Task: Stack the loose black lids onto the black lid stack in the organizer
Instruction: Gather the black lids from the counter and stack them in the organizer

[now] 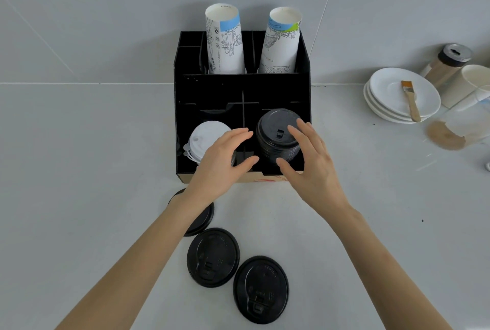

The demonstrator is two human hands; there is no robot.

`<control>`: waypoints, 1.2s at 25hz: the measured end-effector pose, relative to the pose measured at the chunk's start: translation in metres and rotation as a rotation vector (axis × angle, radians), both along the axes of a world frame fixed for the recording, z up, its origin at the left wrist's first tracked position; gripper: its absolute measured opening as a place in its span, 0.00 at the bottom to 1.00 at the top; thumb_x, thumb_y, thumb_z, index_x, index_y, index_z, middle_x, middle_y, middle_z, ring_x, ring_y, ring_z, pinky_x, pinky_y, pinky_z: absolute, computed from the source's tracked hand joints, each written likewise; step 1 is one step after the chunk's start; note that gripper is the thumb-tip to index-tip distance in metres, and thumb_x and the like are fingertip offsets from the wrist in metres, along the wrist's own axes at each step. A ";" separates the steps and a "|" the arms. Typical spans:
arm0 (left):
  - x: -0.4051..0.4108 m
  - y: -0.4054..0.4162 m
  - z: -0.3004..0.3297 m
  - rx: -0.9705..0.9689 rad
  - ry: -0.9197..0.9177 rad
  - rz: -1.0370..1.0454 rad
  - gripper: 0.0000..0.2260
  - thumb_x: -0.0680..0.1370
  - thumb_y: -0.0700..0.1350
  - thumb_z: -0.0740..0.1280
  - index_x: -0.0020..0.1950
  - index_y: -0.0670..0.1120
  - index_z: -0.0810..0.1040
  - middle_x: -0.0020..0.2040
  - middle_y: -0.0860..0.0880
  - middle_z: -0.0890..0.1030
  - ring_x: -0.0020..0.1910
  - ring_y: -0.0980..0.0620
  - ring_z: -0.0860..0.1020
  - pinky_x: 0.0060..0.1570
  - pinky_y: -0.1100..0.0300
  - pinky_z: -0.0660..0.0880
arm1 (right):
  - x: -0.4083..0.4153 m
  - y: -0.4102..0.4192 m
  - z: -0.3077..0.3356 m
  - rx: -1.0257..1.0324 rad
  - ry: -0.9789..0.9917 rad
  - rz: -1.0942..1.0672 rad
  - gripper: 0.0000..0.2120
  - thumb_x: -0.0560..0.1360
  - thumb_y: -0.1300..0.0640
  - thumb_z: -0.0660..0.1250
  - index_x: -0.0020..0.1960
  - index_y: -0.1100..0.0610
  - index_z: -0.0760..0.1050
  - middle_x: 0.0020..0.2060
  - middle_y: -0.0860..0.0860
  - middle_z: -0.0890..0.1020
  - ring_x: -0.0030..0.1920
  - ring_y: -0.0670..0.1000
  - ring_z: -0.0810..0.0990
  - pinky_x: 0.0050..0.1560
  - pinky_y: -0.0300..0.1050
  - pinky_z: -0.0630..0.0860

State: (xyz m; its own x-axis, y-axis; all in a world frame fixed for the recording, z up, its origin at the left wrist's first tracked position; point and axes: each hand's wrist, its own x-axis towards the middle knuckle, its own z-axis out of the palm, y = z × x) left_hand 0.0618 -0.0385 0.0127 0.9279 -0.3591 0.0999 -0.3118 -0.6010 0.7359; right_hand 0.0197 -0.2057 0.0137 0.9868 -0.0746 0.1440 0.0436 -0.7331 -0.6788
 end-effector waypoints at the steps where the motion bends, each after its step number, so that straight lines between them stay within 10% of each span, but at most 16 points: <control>1: -0.006 0.006 -0.001 0.006 0.001 0.004 0.21 0.73 0.45 0.67 0.65 0.46 0.68 0.67 0.47 0.71 0.62 0.59 0.65 0.57 0.79 0.55 | -0.004 0.002 0.000 0.006 0.000 0.001 0.27 0.73 0.58 0.65 0.68 0.56 0.60 0.73 0.51 0.60 0.73 0.49 0.54 0.70 0.40 0.52; 7: -0.043 0.043 -0.007 0.038 0.020 0.062 0.21 0.72 0.45 0.67 0.64 0.47 0.68 0.65 0.49 0.72 0.63 0.53 0.68 0.62 0.63 0.61 | -0.036 0.022 -0.007 0.027 0.038 0.075 0.26 0.73 0.58 0.65 0.68 0.55 0.60 0.72 0.51 0.62 0.72 0.49 0.58 0.70 0.42 0.56; 16: -0.097 0.088 -0.032 0.067 0.115 0.100 0.21 0.72 0.44 0.68 0.64 0.47 0.69 0.64 0.48 0.72 0.60 0.56 0.68 0.55 0.76 0.62 | -0.091 0.063 -0.036 0.023 0.245 0.275 0.28 0.73 0.54 0.64 0.69 0.52 0.58 0.72 0.48 0.61 0.71 0.47 0.60 0.70 0.38 0.55; 27: -0.142 0.109 -0.058 0.136 0.288 0.030 0.31 0.67 0.62 0.61 0.67 0.52 0.64 0.61 0.61 0.66 0.62 0.58 0.66 0.61 0.67 0.60 | -0.110 0.085 -0.051 -0.087 0.405 0.393 0.32 0.72 0.53 0.64 0.71 0.51 0.52 0.73 0.48 0.58 0.71 0.49 0.59 0.71 0.43 0.59; 30: -0.143 0.109 -0.060 0.145 0.267 0.026 0.25 0.72 0.51 0.66 0.67 0.51 0.64 0.62 0.62 0.64 0.63 0.58 0.64 0.62 0.67 0.58 | -0.109 0.086 -0.053 -0.079 0.397 0.372 0.31 0.73 0.54 0.64 0.71 0.53 0.52 0.72 0.50 0.61 0.70 0.50 0.61 0.70 0.44 0.61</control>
State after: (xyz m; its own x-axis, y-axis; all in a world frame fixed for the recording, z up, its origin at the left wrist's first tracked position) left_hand -0.0809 0.0706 -0.0474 0.9236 -0.3277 -0.1991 -0.1023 -0.7110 0.6957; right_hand -0.0896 -0.1201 -0.0396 0.9241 0.2857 -0.2539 0.0615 -0.7667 -0.6390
